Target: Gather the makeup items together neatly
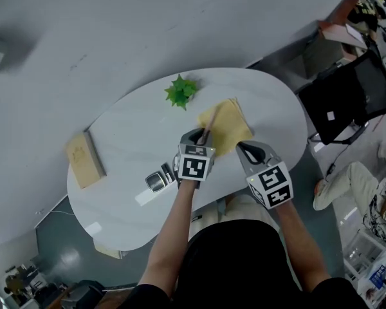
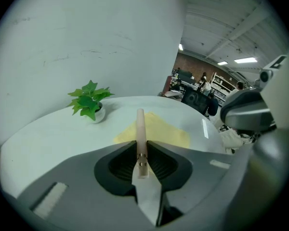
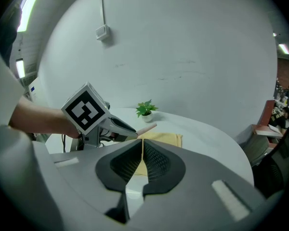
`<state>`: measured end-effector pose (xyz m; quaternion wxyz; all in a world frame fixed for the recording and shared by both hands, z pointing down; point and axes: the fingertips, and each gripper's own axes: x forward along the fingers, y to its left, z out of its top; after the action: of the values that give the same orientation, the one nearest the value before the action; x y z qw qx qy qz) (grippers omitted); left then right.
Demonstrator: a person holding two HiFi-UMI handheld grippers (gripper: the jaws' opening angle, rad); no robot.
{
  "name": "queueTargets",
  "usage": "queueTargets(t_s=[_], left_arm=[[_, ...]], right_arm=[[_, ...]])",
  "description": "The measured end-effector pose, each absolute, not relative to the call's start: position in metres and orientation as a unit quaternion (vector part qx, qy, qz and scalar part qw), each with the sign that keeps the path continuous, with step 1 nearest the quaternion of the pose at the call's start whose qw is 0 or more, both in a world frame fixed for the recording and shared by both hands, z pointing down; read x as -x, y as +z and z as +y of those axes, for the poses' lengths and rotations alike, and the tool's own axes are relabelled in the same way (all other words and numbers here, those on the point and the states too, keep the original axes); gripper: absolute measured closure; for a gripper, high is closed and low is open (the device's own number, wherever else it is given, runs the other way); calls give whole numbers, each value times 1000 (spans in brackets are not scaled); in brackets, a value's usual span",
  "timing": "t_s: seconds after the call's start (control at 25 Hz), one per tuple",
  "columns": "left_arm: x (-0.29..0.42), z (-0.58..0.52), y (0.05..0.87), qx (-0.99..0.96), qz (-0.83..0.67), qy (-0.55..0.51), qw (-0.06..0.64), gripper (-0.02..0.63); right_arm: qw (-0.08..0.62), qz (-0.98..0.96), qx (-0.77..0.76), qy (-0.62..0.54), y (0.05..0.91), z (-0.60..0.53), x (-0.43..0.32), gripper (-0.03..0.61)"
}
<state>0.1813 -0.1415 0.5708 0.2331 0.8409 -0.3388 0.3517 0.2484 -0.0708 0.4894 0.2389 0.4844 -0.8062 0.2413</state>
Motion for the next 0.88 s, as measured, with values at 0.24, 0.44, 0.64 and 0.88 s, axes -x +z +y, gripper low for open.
queueTargets(t_s=[0.24,0.44,0.64,0.88], left_arm=[[-143,-125,543,-839,-368,322,241,551],[-97,-110,529,-827,-405,304,246,551],[-49,-99,518,-813,-440,290,248,551],[11,-80,514,-790,-481,276,261,551]], right_arm=[[242,-825,-457,227,480,-68,-213,560],[244,-845,-427,211,473,-66,-174,560],[249,-860,-399,196,468,-62,-135,560],[255,-874,-369,185,464,-52,-88,560]])
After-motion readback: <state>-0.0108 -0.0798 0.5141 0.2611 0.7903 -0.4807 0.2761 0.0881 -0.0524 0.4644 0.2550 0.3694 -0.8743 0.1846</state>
